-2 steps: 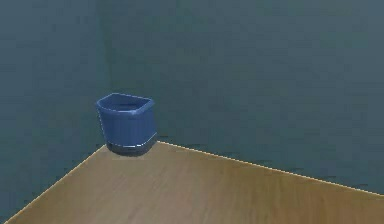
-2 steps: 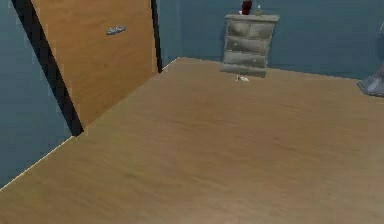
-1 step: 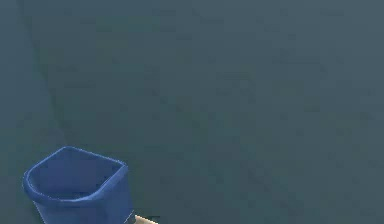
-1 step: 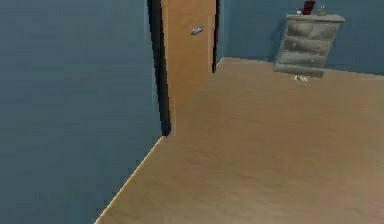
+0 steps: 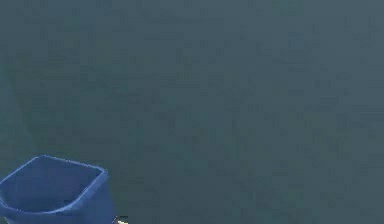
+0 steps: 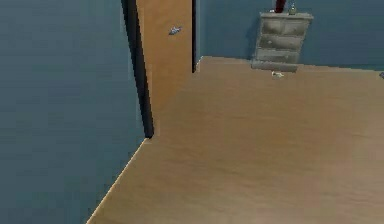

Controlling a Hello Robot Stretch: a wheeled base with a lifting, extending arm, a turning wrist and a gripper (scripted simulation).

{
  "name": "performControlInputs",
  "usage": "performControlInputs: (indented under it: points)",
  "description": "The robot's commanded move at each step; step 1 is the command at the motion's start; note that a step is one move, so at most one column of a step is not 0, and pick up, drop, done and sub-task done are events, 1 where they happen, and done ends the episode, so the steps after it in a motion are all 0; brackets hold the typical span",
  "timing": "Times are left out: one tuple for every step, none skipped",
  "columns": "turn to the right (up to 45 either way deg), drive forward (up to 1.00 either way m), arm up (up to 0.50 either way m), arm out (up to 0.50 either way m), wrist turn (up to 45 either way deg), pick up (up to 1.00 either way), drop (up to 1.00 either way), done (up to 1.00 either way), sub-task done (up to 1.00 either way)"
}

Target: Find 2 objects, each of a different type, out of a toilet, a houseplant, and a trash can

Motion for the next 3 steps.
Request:
performControlInputs:
  points:
    - [0.0, 0.10, 0.00, 0.00, 0.0, 0.00, 0.00, 0.00, 0.00]
    - [-45.0, 0.00, 0.00, 0.00, 0.0, 0.00, 0.00, 0.00, 0.00]
    - [0.0, 0.00, 0.00, 0.00, 0.0, 0.00, 0.00, 1.00, 0.00]
